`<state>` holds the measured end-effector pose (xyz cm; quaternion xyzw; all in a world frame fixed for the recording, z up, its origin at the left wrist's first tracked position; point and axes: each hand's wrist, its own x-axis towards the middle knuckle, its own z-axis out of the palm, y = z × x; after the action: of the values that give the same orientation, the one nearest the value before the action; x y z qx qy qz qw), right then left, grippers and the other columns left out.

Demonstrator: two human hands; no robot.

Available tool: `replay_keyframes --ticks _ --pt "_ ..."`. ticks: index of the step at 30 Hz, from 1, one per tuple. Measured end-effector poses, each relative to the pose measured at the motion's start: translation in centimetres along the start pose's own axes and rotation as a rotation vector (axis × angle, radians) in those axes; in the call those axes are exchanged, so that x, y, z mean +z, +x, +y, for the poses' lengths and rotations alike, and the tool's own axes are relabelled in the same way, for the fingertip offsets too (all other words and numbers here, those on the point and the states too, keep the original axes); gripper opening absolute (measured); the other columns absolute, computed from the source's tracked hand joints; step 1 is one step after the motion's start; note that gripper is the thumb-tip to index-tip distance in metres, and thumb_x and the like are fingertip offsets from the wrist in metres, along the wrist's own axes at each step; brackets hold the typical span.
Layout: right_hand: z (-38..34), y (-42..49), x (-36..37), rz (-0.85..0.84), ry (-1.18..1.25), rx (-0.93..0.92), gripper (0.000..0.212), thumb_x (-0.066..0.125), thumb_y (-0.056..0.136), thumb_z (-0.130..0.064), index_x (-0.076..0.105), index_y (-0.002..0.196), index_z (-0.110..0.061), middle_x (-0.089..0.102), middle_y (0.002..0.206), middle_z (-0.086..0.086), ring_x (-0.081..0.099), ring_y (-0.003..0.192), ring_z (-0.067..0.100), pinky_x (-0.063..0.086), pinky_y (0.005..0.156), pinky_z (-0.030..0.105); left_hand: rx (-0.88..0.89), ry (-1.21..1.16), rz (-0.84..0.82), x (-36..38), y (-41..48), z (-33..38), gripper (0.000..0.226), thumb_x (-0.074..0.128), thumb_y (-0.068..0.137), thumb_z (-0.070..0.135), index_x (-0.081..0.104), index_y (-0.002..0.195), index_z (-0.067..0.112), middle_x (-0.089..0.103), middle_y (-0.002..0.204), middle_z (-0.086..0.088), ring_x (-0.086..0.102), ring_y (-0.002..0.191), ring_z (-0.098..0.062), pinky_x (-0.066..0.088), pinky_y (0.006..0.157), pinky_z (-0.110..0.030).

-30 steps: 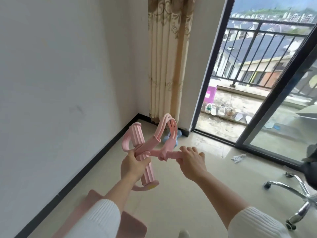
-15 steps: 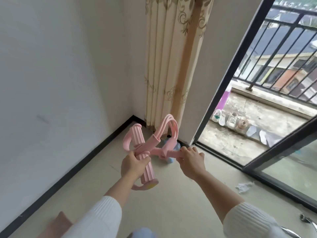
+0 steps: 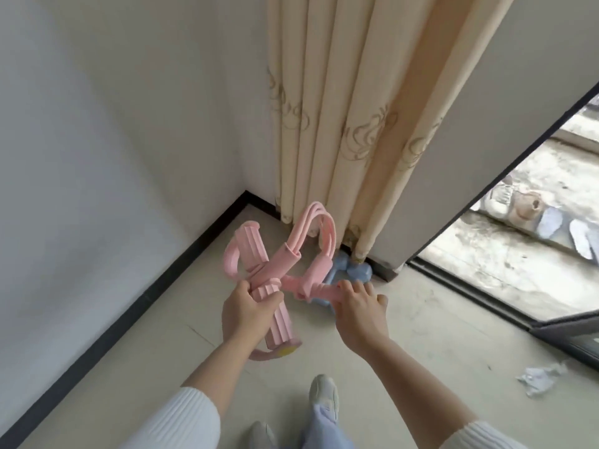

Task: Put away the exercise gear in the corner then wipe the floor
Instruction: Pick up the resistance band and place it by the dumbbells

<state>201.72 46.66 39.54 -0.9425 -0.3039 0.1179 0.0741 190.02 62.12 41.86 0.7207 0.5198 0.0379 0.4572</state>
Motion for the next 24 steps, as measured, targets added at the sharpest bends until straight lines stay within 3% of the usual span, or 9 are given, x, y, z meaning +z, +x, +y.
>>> replay_keyframes --ticks 7,13,19,24 --pt "3.5 13.1 20.4 0.028 0.031 -0.039 0.021 0.054 0.091 -0.024 0.058 0.11 -0.015 0.06 0.103 0.004 0.051 0.102 0.03 0.028 0.073 0.038 -0.022 -0.059 0.058 13.8 17.1 -11.0 0.025 0.071 0.075 0.033 0.058 0.091 0.018 0.064 0.081 0.006 0.058 0.071 -0.009 0.04 0.055 -0.028" --pt "5.9 23.1 33.7 0.017 -0.001 -0.032 0.028 0.046 0.093 -0.02 0.048 0.121 -0.016 0.052 0.119 0.003 0.039 0.114 0.026 0.024 0.078 0.038 -0.01 -0.067 0.135 23.7 29.5 -18.2 0.028 0.07 0.075 0.032 0.057 0.092 0.013 0.062 0.08 0.0 0.053 0.066 -0.015 0.035 0.052 -0.026" --pt "7.3 28.9 40.0 0.066 -0.03 -0.036 0.033 0.049 0.091 -0.02 0.046 0.124 -0.017 0.052 0.121 0.004 0.04 0.115 0.027 0.028 0.081 0.04 0.022 -0.091 0.176 29.1 36.7 -20.8 0.031 0.069 0.076 0.033 0.054 0.094 0.012 0.058 0.082 -0.002 0.051 0.07 -0.023 0.033 0.054 -0.03" --pt "7.9 32.3 42.3 0.068 0.045 0.019 0.032 0.046 0.094 -0.021 0.047 0.126 -0.016 0.052 0.124 0.006 0.04 0.121 0.027 0.032 0.089 0.041 -0.006 -0.137 0.161 31.8 39.6 -21.2 0.035 0.071 0.077 0.036 0.053 0.094 0.01 0.06 0.089 -0.007 0.052 0.079 -0.027 0.035 0.066 -0.03"
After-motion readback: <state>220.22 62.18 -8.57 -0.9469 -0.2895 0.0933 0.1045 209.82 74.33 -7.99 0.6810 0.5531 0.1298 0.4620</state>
